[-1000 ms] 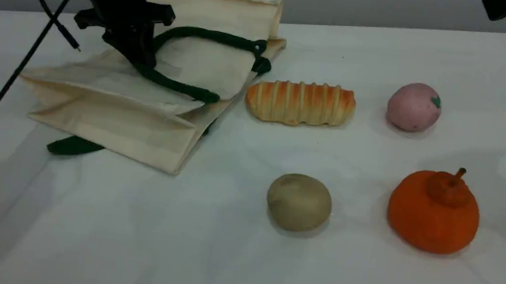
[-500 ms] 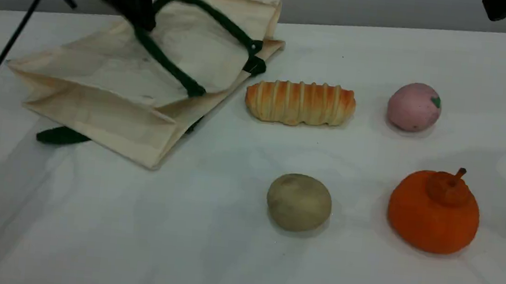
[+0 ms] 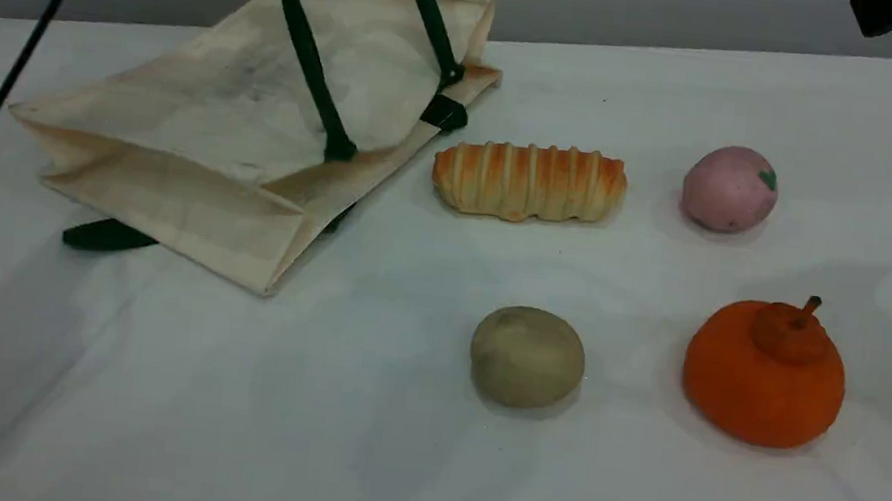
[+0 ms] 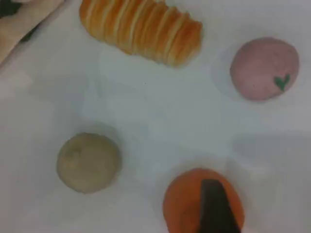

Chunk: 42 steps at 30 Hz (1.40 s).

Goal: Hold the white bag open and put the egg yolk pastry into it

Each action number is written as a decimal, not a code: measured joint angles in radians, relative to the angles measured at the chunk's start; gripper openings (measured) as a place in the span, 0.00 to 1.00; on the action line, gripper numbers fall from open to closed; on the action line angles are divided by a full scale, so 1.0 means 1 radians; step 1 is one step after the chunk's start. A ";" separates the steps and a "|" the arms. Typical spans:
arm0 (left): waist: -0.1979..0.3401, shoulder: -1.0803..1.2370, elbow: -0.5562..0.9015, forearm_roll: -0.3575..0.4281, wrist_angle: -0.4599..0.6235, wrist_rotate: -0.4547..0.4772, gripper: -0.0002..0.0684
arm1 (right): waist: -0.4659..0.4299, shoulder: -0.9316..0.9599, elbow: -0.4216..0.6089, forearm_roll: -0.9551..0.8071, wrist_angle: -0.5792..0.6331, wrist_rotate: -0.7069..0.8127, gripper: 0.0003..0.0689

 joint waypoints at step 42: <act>-0.092 -0.404 0.000 0.062 0.001 0.069 0.14 | 0.000 0.085 0.000 -0.044 -0.041 -0.027 0.55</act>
